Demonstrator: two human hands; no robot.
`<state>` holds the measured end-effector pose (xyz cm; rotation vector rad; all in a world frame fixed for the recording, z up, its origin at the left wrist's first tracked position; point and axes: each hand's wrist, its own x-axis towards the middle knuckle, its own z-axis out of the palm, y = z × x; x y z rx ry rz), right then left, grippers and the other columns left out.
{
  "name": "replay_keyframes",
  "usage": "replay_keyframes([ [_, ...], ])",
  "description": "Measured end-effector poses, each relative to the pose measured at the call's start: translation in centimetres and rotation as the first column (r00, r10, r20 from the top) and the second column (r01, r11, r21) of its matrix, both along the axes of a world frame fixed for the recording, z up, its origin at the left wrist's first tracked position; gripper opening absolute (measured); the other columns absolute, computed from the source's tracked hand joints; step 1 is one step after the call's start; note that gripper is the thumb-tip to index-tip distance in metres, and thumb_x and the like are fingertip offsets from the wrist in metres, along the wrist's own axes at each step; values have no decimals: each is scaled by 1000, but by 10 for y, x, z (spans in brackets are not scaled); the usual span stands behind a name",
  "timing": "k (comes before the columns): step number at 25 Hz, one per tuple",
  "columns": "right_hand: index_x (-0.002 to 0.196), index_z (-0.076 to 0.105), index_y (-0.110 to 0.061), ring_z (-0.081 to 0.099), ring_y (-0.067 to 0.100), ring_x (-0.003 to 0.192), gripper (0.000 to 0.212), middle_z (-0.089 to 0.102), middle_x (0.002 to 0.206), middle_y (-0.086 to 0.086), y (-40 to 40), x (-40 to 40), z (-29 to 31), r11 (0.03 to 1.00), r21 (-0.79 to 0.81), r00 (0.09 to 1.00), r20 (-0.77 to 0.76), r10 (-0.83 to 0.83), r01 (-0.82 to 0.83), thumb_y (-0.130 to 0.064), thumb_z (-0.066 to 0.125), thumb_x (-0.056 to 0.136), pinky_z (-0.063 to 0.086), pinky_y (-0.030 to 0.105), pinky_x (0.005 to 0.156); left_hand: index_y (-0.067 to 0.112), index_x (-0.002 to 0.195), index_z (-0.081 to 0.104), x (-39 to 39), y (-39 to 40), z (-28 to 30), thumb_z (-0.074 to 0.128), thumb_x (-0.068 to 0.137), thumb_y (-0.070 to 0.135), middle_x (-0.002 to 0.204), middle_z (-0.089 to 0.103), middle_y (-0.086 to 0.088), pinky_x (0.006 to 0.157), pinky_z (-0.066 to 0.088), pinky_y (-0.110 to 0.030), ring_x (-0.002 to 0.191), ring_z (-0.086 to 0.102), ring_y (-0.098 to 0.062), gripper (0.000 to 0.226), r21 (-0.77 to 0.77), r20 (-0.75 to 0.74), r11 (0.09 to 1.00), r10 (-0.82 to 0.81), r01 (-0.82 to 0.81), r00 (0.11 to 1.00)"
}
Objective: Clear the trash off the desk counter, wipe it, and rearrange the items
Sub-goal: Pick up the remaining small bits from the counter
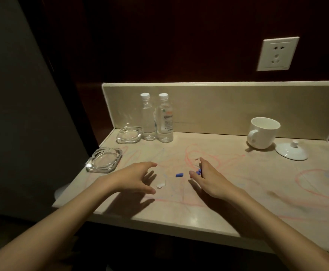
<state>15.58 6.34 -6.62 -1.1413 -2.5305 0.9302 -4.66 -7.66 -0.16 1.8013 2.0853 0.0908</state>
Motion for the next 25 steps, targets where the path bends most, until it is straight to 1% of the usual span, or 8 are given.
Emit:
replay_keyframes([
  [3, 134, 34, -8, 46, 20, 109, 54, 46, 116, 4, -14, -19, 0, 997, 51, 999, -12, 53, -52, -43, 47, 95, 37, 31, 90, 16, 148, 29, -14, 3, -5, 75, 80, 37, 153, 34, -1, 111, 25, -24, 138, 34, -16, 84, 3, 1, 1000, -11, 11, 1000],
  [6, 144, 25, -10, 47, 19, 119, 63, 46, 130, 2, -27, -27, -1, 994, 28, 994, -32, 104, -103, -44, 46, 95, 38, 30, 99, 17, 146, 33, -22, 11, -11, 77, 77, 40, 149, 38, -1, 110, 28, -26, 135, 36, -17, 85, 23, -16, 999, -36, 37, 999],
  [9, 149, 18, -10, 45, 22, 129, 65, 45, 142, 8, -13, -25, 8, 999, 42, 995, -99, 23, -19, -42, 43, 97, 35, 34, 106, 17, 144, 36, -27, 16, -17, 78, 75, 42, 139, 40, -1, 102, 33, -22, 125, 43, -15, 85, 17, -24, 998, -62, 63, 998],
  [11, 150, 16, -8, 41, 24, 133, 65, 42, 146, 12, 5, -23, 13, 998, 25, 996, -75, -58, 60, -41, 41, 99, 31, 32, 106, 18, 143, 37, -27, 18, -22, 78, 75, 43, 133, 41, 0, 97, 38, -22, 114, 48, -14, 83, -5, -1, 997, -73, 73, 997],
  [13, 150, 15, -8, 37, 23, 137, 67, 35, 151, 11, 14, -24, 12, 997, 16, 998, -2, -70, 70, -42, 39, 99, 29, 31, 107, 20, 141, 39, -27, 22, -26, 76, 76, 44, 129, 45, -1, 93, 41, -24, 107, 49, -14, 79, -16, -3, 995, -99, 99, 995],
  [17, 148, 19, -12, 43, 20, 131, 63, 38, 149, 7, -3, -31, 6, 998, 35, 998, 28, 49, -50, -44, 40, 98, 34, 31, 106, 19, 140, 42, -26, 36, -31, 77, 77, 40, 124, 54, -3, 86, 41, -20, 107, 52, -16, 76, 23, 39, 990, -141, 140, 989],
  [21, 149, 19, -20, 43, 13, 130, 61, 39, 149, 0, -30, -28, 8, 982, 15, 982, 11, 190, -190, -46, 39, 98, 34, 30, 110, 15, 138, 45, -21, 51, -31, 79, 77, 31, 110, 62, -1, 74, 43, -14, 89, 55, -10, 71, 45, 120, 986, -165, 160, 979],
  [25, 149, 19, -24, 36, 8, 136, 63, 32, 153, -5, -30, -3, 24, 979, -7, 978, -24, 205, -206, -43, 47, 96, 27, 18, 108, 12, 132, 54, -12, 71, -29, 78, 78, 26, 107, 62, -1, 71, 39, -13, 85, 54, -10, 61, 63, 124, 979, -199, 193, 972],
])
